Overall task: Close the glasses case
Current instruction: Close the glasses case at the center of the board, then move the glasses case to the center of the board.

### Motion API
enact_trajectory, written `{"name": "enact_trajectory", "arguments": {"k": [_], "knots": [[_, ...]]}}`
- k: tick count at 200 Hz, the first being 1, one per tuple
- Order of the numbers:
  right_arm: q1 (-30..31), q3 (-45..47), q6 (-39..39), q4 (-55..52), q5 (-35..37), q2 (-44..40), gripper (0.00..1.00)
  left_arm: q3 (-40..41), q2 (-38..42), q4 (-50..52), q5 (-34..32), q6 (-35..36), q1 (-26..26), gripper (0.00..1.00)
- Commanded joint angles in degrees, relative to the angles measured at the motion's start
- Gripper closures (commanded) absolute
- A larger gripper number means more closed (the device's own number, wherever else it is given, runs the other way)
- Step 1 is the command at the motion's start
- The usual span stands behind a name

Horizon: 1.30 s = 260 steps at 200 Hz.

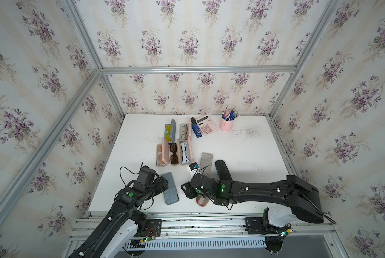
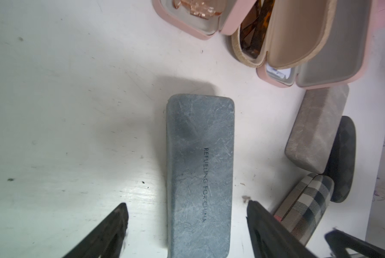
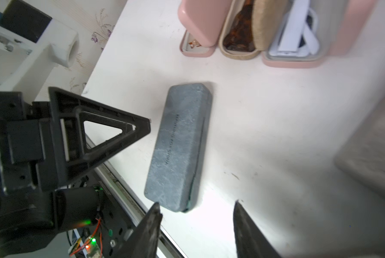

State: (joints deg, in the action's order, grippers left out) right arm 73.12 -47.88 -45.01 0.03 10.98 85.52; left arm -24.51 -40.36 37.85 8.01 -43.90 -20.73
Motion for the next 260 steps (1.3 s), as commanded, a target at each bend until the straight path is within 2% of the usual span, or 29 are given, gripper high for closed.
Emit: {"name": "enact_trajectory", "arguments": {"k": [1, 39, 111, 189, 226, 260], "knots": [[-0.68, 4.48, -2.01, -3.75, 3.02, -4.77, 0.47, 1.08, -4.69, -6.68, 2.54, 1.30, -0.67, 0.15], [-1.19, 10.95, -4.10, -3.78, 4.70, -12.37, 0.46, 0.34, -11.93, -12.82, 1.94, -0.41, -5.45, 0.15], [-1.49, 13.92, -4.56, -4.22, 5.77, -15.47, 0.46, -6.29, -28.02, -17.68, 0.11, -0.02, -15.11, 0.15], [-6.18, 17.96, -3.88, -4.26, 4.14, -21.66, 0.46, -14.42, -42.19, -23.09, -0.35, -8.43, -28.58, 0.15], [-7.56, 16.85, -2.58, -5.59, 3.39, -21.29, 0.45, -12.67, -40.15, -23.47, -1.76, -10.66, -29.03, 0.15], [-8.71, 17.03, -2.60, -4.63, 2.33, -21.09, 0.46, -15.14, -35.19, -18.06, -3.79, -8.13, -28.49, 0.14]]}}
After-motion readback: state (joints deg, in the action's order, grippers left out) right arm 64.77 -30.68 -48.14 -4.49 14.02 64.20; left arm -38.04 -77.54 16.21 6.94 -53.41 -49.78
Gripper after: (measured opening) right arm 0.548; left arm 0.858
